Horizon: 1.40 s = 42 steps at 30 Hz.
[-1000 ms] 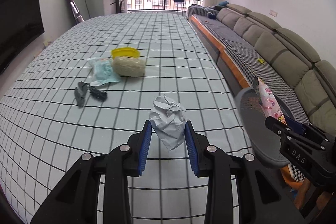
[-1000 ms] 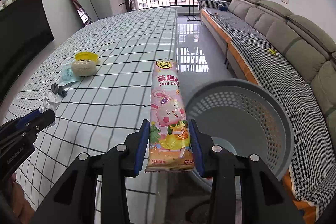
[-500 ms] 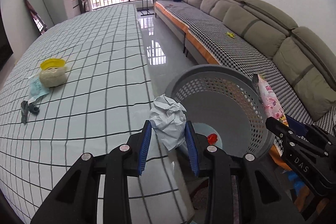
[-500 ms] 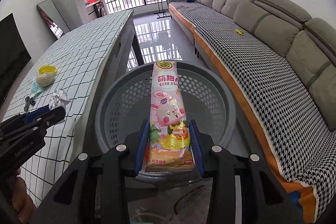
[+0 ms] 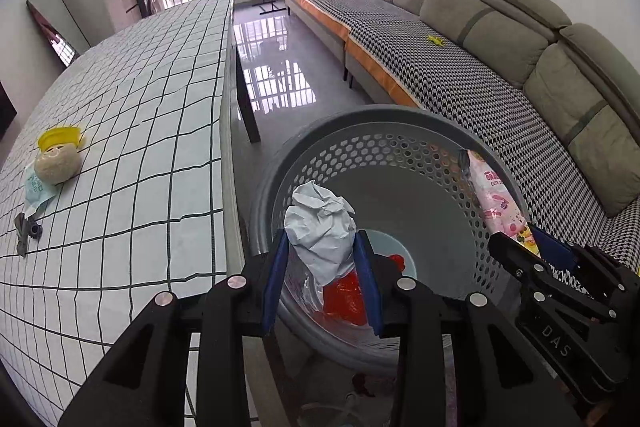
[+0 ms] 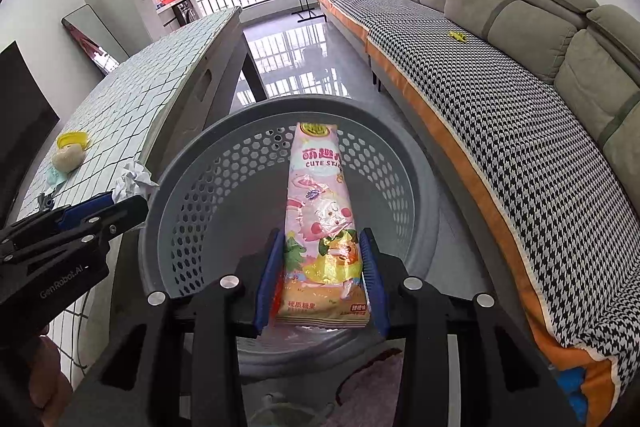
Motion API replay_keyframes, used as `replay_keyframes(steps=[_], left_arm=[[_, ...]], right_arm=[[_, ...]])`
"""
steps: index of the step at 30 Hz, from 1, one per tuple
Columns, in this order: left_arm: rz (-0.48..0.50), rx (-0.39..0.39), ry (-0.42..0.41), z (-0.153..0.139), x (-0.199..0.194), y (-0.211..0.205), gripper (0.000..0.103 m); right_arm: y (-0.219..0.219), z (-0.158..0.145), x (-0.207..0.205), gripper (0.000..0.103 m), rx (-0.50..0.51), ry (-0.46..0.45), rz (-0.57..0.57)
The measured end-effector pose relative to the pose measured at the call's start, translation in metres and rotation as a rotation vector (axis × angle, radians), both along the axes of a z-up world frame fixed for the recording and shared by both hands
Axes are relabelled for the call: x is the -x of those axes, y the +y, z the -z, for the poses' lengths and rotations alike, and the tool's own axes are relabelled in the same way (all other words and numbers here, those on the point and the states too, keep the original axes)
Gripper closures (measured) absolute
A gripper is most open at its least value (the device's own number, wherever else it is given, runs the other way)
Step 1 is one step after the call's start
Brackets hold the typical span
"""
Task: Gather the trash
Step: 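Carry paper and wrapper over the grey basket and open both grippers, then move the right gripper to the black spiky rubber toy and close on it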
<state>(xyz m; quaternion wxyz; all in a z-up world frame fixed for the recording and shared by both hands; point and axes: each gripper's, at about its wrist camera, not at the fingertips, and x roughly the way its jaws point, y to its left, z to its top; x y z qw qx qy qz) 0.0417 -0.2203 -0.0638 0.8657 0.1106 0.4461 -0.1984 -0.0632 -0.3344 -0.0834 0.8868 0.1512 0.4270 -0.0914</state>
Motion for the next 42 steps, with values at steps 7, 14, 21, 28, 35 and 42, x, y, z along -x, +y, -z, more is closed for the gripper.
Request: replay_keyframes(steps=[7,14,21,28,35,42], left_arm=[[-0.007,-0.009,-0.008,0.002,-0.003,-0.008,0.042],[-0.007,-0.017,-0.023,0.000,-0.001,-0.011,0.035],[-0.015,-0.011,-0.024,-0.002,-0.001,-0.008,0.031],[-0.019,0.005,-0.033,-0.005,0.002,-0.003,0.023],[-0.031,0.032,-0.054,-0.015,0.006,0.013,0.021],[-0.076,0.070,-0.097,-0.035,0.010,0.049,0.018]], right_arm=[[-0.005,0.004,-0.005,0.057,-0.011,-0.011,0.005],[-0.008,0.004,-0.004,0.048,-0.022,-0.022,0.015],[-0.008,0.003,-0.001,0.048,-0.026,-0.029,0.016],[-0.008,-0.003,0.004,0.048,-0.019,-0.034,0.024],[0.000,-0.012,0.009,0.048,-0.013,-0.049,0.031],[0.027,-0.027,0.010,0.044,0.001,-0.084,-0.005]])
